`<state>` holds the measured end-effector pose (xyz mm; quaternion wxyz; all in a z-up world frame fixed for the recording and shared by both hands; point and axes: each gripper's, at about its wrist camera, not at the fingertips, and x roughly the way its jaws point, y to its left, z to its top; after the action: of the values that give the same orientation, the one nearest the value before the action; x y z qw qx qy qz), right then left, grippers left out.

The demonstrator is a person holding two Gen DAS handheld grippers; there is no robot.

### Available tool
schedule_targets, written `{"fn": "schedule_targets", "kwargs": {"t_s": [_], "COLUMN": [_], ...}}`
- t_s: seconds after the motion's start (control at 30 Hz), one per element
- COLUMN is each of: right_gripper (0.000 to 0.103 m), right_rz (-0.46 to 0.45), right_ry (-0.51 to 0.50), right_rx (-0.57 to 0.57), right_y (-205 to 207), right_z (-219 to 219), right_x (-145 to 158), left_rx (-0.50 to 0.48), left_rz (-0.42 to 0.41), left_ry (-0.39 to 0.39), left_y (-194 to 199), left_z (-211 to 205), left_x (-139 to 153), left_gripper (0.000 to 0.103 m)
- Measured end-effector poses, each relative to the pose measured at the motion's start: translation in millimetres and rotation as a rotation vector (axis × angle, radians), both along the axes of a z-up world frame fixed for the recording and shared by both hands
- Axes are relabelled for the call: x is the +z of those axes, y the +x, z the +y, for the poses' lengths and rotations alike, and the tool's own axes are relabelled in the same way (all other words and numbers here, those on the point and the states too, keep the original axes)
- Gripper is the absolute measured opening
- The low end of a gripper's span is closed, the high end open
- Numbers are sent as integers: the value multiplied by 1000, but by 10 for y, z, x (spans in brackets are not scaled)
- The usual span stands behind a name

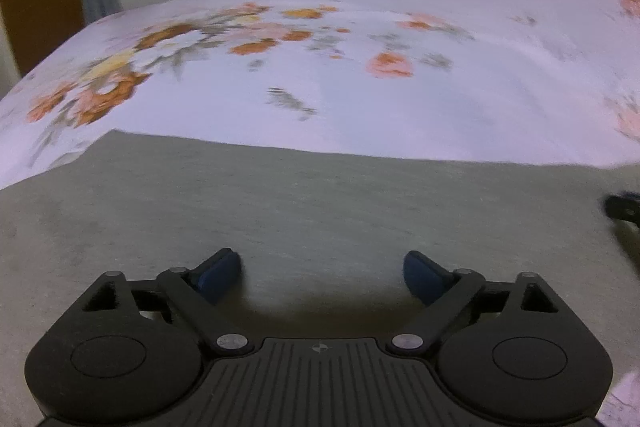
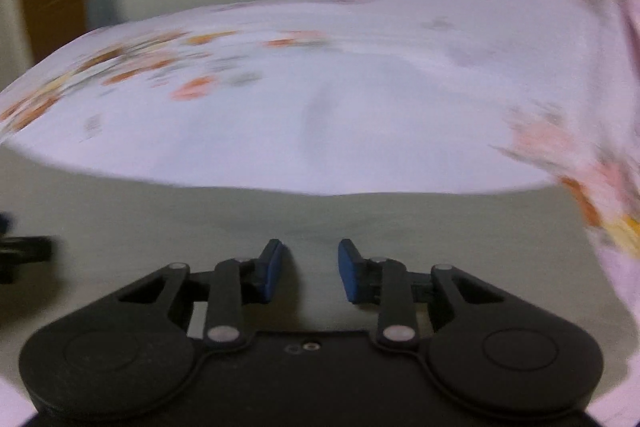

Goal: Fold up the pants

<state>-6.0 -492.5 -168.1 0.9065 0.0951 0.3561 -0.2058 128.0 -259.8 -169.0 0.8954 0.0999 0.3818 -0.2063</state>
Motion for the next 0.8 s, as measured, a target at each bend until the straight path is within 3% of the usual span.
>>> {"fn": "schedule_targets", "kwargs": {"t_s": [0.1, 0.23, 0.37, 0.53, 0.63, 0.8], "right_gripper": [30, 34, 35, 36, 35, 43], "right_rz": [21, -33, 29, -40, 55, -15], "right_ry": [-11, 9, -47, -19, -11, 53], "right_rx": [7, 68, 109, -6, -18, -87], "right_y": [9, -122, -244, -476, -563, -809], "right_z": [72, 359, 505, 312, 159, 102], "right_x": [29, 206, -33, 247, 22, 208], "left_rx": [20, 33, -7, 77, 55, 56], "left_rz": [6, 18, -43, -35, -27, 0], "left_ry": [10, -30, 27, -4, 32, -15], "left_y": [-9, -215, -498, -592, -629, -724], "left_z": [8, 121, 263, 547, 627, 550], "left_x": [7, 106, -70, 110, -40, 174], "left_gripper": [95, 95, 97, 97, 99, 98]}}
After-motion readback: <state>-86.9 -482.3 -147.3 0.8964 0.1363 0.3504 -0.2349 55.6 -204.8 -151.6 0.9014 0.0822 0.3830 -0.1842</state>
